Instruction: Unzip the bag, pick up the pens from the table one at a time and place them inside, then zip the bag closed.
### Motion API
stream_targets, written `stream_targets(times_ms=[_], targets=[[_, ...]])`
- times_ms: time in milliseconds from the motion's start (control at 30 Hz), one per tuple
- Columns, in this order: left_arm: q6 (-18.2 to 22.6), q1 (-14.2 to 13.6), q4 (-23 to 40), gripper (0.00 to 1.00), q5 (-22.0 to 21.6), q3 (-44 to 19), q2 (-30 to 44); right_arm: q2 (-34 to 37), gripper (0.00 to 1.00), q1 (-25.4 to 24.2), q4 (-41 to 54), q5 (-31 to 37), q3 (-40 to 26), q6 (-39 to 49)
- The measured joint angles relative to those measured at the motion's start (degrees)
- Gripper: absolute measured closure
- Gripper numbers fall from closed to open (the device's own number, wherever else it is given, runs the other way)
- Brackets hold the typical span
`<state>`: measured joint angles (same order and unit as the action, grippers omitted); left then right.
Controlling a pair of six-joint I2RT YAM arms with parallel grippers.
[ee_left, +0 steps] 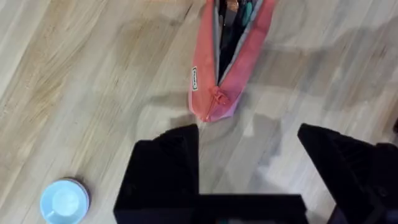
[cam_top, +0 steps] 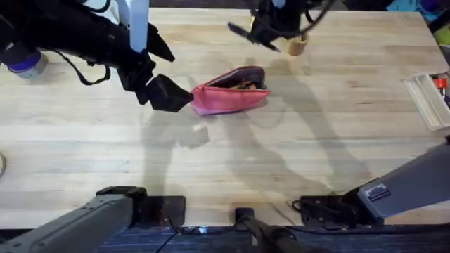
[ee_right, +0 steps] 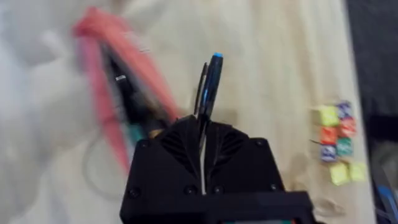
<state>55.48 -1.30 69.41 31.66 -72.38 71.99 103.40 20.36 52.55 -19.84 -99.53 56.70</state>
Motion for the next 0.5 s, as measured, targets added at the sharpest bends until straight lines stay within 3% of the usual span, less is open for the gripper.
stream_targets(times_ms=[267, 500], targets=[[0.0, 0.0, 0.0, 0.006, 0.0, 0.0, 0.0, -2.5, 0.970, 0.4, 15.3, -5.3, 0.0, 13.6], [0.0, 0.0, 0.0, 0.007, 0.0, 0.0, 0.0, -2.8, 0.970, 0.5, 17.6, -5.8, 0.0, 19.0]])
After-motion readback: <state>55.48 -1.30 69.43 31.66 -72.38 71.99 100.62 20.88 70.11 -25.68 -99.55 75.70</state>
